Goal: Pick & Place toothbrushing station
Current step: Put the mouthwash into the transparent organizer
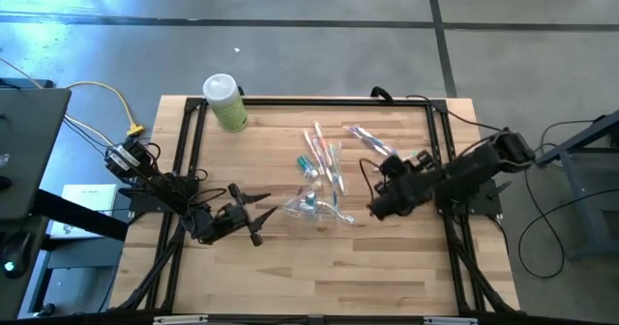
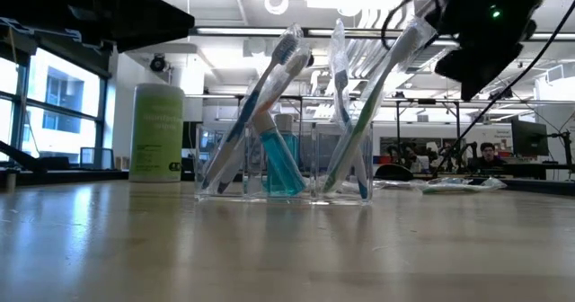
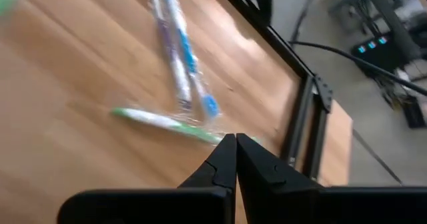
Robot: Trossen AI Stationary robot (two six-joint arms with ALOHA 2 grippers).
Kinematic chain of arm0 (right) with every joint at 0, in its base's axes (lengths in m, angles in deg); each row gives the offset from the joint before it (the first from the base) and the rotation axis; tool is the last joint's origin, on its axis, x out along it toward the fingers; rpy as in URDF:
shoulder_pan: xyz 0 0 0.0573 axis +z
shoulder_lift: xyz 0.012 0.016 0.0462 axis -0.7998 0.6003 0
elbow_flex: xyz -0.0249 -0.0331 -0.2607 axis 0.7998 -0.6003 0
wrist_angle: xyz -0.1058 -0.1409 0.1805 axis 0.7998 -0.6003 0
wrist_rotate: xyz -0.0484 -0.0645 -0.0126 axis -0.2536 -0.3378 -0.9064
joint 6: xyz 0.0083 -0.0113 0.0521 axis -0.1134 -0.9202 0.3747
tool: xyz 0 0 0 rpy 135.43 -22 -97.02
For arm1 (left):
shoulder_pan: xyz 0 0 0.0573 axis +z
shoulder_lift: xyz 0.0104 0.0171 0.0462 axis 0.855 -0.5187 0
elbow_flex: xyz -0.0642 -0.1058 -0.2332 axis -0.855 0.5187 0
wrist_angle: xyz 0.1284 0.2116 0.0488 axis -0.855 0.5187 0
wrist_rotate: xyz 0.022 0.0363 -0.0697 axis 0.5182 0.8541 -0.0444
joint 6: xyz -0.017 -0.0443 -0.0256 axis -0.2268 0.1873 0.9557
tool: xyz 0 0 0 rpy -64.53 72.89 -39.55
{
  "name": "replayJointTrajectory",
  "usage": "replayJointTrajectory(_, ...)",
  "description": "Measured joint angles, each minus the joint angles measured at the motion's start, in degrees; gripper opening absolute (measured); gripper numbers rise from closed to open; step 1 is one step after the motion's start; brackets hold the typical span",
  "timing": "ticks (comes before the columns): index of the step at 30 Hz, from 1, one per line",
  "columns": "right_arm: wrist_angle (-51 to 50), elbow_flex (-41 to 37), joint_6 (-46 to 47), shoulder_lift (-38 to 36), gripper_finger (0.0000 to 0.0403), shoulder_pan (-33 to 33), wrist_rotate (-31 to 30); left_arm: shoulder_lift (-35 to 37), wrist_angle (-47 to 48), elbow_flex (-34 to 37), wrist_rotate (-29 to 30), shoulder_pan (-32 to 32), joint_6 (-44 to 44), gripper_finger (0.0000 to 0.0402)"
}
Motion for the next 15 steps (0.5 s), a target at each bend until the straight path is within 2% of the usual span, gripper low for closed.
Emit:
replayJointTrajectory(8, 2.2, 0.0, -11.2, -2.7, 0.0002, -14.1, 0.3, 0.0, 2.2, 0.0, 0.0, -0.2, 1.7, 0.0188)
replayJointTrajectory(15, 15.6, 0.0, -28.0, -4.5, 0.0002, -23.3, 4.1, 0.0, 2.5, 0.0, 0.3, -1.8, 1.8, 0.0188)
